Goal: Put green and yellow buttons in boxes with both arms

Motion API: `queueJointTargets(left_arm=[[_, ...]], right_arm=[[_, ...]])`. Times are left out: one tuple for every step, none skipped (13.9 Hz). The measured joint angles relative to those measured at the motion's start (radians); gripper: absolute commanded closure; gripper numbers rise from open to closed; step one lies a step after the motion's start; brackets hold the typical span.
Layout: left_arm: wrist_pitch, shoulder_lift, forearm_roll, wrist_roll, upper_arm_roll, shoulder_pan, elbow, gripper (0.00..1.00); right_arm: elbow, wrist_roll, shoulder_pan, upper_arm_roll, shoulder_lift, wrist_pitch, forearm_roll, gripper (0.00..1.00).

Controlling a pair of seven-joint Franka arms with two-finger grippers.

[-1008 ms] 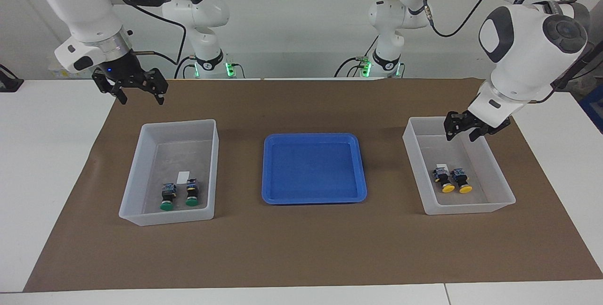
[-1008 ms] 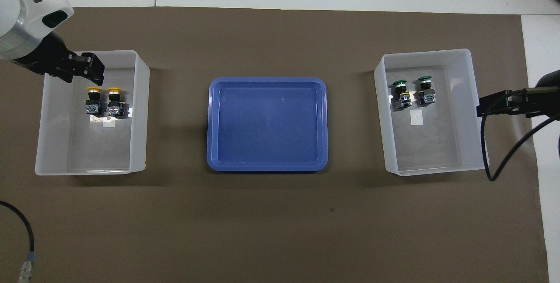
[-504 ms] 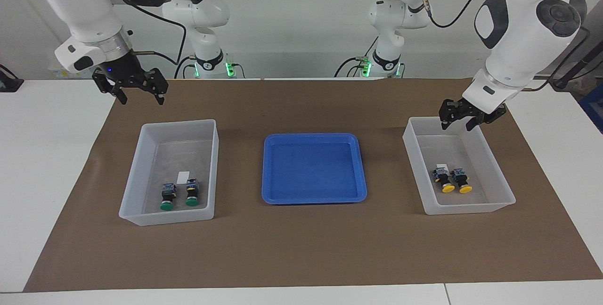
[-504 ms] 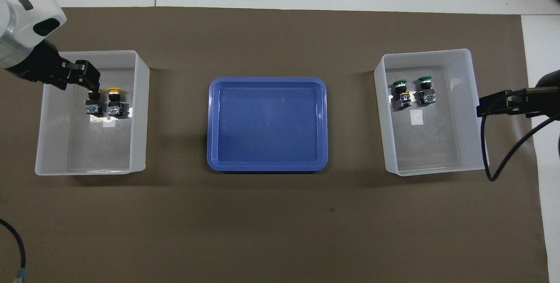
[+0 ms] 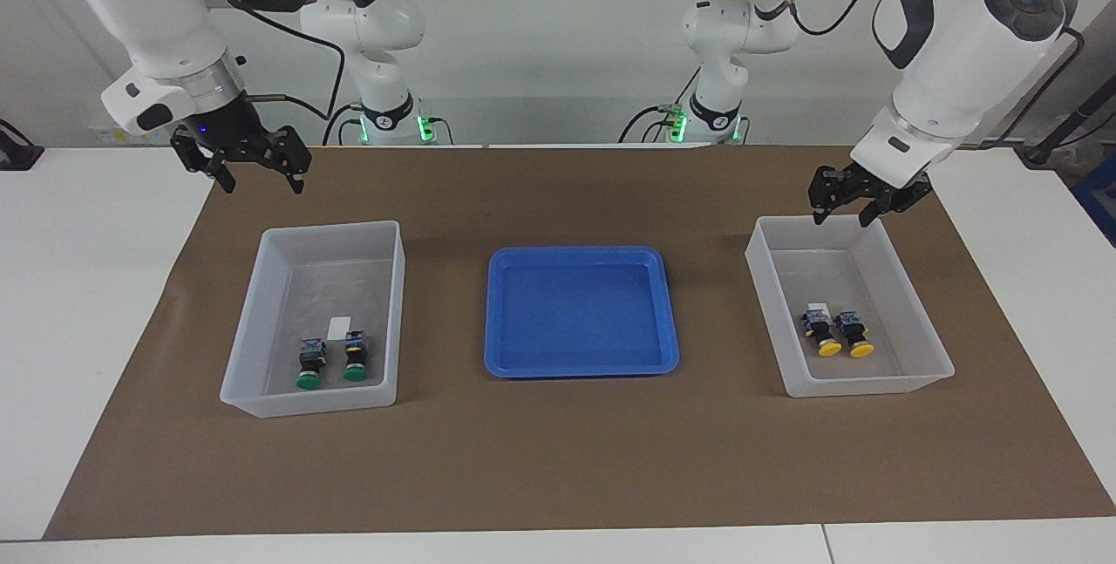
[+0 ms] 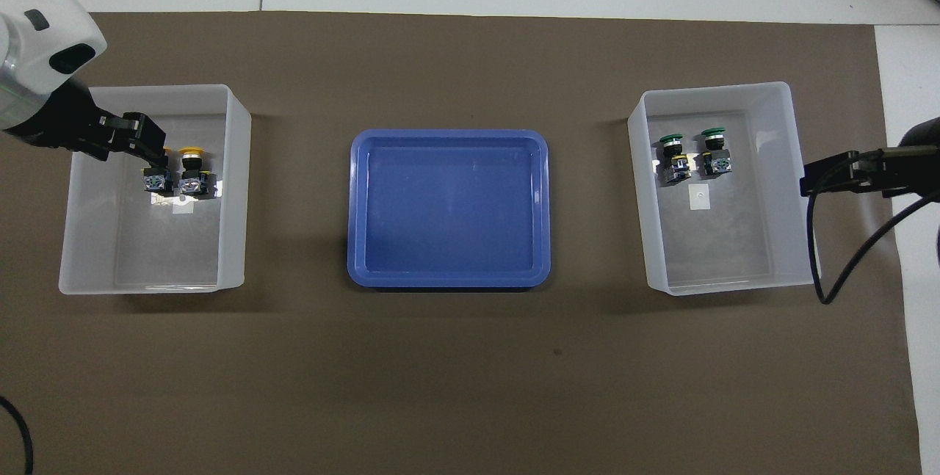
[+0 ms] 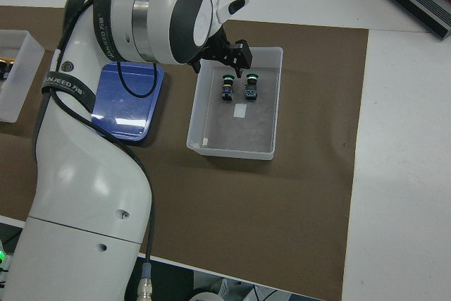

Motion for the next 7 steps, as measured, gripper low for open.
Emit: queueJointTargets(left_arm=[[0.001,-0.006,0.0,0.0,0.0,0.0,-0.005,0.29],[0.001,-0.01,0.0,0.0,0.0,0.0,-0.009,0.24],[0.003,-0.016,0.0,0.0,0.0,0.0,-0.014,0.15],[0.006,-0.019,0.0,0.0,0.001,0.0,-0.018,0.06],[0.012,-0.021,0.0,0.0,0.001,0.0,-0.02,0.0],[0.023,-0.022,0.0,0.0,0.001,0.0,-0.022,0.0],[0.03,-0.022,0.0,0.0,0.001,0.0,-0.022,0.0]], right_arm=[[0.0,0.0,0.0,0.0,0.0,0.0,0.0,0.0],[0.0,0.0,0.0,0.0,0.0,0.0,0.0,0.0],[0.0,0.0,0.0,0.0,0.0,0.0,0.0,0.0],[0.0,0.0,0.0,0.0,0.0,0.0,0.0,0.0],[0.0,0.0,0.0,0.0,0.0,0.0,0.0,0.0],[0.0,0.0,0.0,0.0,0.0,0.0,0.0,0.0],[0.0,0.0,0.0,0.0,0.0,0.0,0.0,0.0]])
